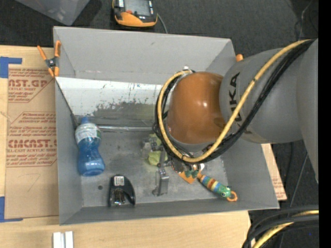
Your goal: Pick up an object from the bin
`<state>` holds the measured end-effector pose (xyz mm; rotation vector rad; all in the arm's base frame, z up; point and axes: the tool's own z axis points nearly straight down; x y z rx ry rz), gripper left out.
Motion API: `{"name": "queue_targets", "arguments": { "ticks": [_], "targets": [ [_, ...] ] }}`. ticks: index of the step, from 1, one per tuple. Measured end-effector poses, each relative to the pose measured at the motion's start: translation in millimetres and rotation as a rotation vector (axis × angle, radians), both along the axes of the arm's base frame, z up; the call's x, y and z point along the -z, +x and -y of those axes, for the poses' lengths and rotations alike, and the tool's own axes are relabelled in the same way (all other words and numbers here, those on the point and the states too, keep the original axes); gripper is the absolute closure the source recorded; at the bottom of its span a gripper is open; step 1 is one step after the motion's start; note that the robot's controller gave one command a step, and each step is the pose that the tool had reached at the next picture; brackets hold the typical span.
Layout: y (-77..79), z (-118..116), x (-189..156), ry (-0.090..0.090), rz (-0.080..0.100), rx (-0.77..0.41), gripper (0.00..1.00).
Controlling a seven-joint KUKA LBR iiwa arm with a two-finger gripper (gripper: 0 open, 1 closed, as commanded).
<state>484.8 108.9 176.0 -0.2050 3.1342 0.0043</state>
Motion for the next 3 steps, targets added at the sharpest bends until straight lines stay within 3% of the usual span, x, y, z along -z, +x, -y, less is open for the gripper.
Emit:
{"name": "queue_targets", "arguments": {
  "ticks": [1, 2, 3],
  "targets": [
    [-5.5, 34.2, 54.6, -0.001, -0.005, -0.079, 0.0],
    [-5.0, 22.3, 60.5, 0.002, 0.004, -0.189, 0.0],
    [-2.0, 71.4, -24.2, 0.0, -0.004, -0.079, 0.0]
  ]
}}
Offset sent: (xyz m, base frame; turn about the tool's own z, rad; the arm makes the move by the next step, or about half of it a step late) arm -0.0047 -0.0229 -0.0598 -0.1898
